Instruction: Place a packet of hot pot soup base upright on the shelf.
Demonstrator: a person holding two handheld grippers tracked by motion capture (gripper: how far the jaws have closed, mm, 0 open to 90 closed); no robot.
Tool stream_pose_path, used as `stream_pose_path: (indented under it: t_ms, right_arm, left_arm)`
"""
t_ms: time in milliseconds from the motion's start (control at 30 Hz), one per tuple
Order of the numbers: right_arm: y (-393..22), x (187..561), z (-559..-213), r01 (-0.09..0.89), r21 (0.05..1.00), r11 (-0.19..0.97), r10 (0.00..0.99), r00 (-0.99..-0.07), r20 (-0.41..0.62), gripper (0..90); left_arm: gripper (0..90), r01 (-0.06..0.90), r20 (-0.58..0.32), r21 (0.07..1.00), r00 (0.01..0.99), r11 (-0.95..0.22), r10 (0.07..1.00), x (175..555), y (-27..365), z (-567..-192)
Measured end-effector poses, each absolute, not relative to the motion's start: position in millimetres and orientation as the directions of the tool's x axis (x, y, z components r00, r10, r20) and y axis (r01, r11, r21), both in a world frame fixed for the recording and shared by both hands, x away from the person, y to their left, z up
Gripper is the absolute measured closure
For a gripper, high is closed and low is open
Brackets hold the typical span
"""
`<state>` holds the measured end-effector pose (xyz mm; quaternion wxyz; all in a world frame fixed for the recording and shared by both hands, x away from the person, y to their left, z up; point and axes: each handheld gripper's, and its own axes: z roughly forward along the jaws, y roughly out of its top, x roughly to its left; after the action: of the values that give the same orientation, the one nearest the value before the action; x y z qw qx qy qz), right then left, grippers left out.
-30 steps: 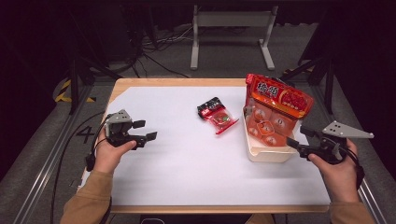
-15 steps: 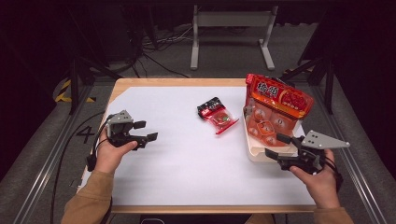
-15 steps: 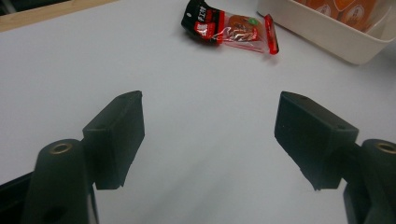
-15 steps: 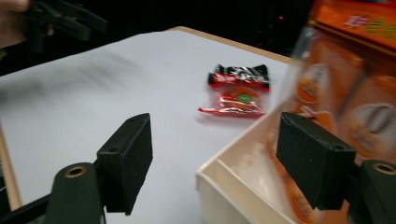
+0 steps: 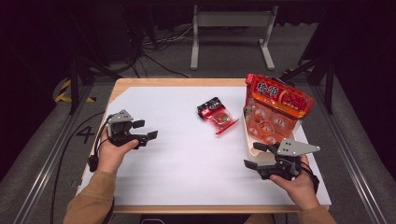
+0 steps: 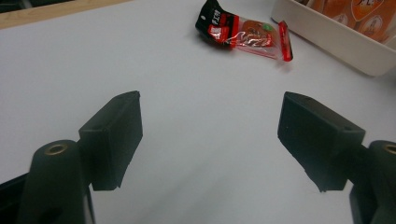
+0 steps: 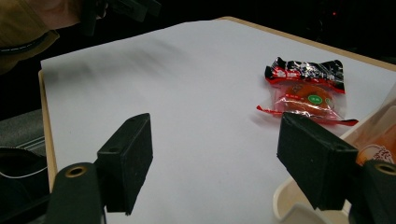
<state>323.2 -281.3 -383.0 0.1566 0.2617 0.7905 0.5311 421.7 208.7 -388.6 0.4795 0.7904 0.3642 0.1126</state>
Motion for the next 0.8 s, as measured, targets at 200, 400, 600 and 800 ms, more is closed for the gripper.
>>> stream_pose_path:
  t_ms: [200,400,600,800]
  right_arm:
    - [-273.9,325.3,-385.0,0.232,0.924,0.304,0.564,-0.826,0.022,27.7]
    - [-264.1,325.4,-387.5,0.219,0.923,0.317,0.542,-0.840,0.014,28.2]
    - [-257.4,326.4,-389.3,0.214,0.920,0.329,0.528,-0.849,0.009,28.2]
    - [-251.9,327.3,-391.1,0.209,0.919,0.335,0.513,-0.858,0.008,28.2]
  left_arm:
    - [22.5,0.454,-0.173,0.853,0.711,-0.258,0.682,422.7,203.2,-388.0]
    - [22.7,0.446,-0.179,0.856,0.728,-0.260,0.662,426.5,188.0,-387.4]
    - [22.6,0.445,-0.179,0.854,0.737,-0.270,0.651,434.7,169.9,-389.4]
    - [22.3,0.441,-0.173,0.849,0.753,-0.292,0.635,449.0,148.0,-393.7]
